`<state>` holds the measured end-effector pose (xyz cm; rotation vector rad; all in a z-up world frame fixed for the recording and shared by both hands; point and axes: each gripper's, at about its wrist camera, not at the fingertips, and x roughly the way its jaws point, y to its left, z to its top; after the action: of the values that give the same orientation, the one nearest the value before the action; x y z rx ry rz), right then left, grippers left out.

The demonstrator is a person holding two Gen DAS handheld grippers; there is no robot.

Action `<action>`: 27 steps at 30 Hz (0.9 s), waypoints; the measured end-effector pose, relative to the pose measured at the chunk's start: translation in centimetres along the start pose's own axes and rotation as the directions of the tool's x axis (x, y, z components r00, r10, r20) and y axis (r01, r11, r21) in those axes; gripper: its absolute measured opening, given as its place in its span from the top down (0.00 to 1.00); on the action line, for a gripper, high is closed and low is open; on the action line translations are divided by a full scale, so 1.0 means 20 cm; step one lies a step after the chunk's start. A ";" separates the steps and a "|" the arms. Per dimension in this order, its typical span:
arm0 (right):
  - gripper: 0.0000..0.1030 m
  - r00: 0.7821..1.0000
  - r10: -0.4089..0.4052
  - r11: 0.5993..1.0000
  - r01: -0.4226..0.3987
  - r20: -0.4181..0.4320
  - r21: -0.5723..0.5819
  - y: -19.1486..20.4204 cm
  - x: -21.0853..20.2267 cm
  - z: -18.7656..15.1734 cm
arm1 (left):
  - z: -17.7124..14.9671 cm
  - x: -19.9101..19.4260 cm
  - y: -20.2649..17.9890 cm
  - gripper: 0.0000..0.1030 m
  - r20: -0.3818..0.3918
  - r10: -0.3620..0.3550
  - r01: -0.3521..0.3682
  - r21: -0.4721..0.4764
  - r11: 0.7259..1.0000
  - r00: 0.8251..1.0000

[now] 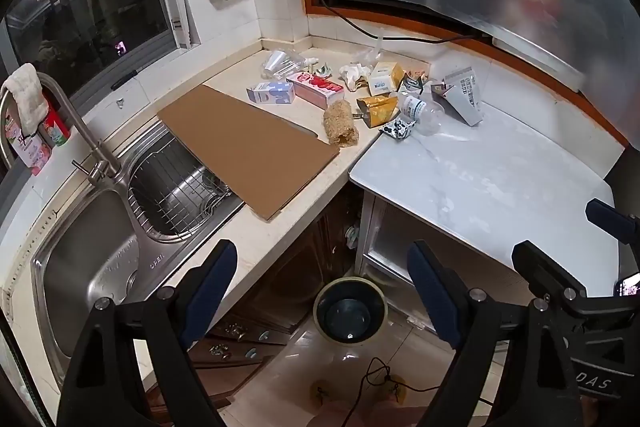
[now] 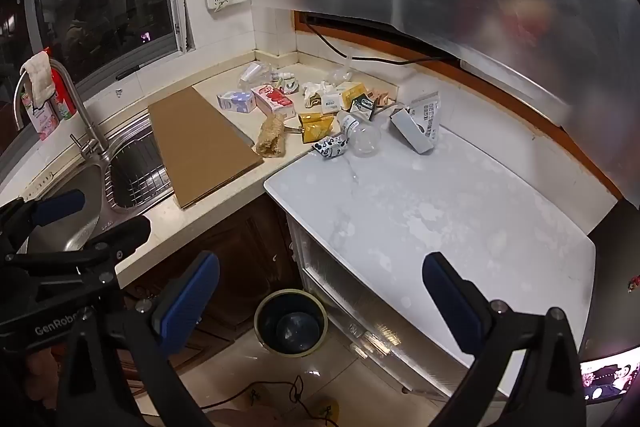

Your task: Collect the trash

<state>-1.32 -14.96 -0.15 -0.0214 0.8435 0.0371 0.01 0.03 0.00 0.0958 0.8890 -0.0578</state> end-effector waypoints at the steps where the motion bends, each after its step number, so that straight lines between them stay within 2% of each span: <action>1: 0.01 1.000 0.000 1.000 0.000 -0.001 0.000 0.00 0.00 0.00 | 0.00 0.00 0.00 0.17 -0.001 0.000 0.000 0.001 1.000 1.000; 27: 0.01 0.999 -0.050 0.997 0.050 0.009 0.066 -0.06 -0.06 -0.04 | 0.00 -0.01 -0.05 0.18 0.000 -0.079 0.079 0.049 0.996 0.997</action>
<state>-2.67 -16.12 0.17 0.0196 0.8332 -0.0378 -0.24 -0.95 0.05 0.1065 0.8896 -0.1535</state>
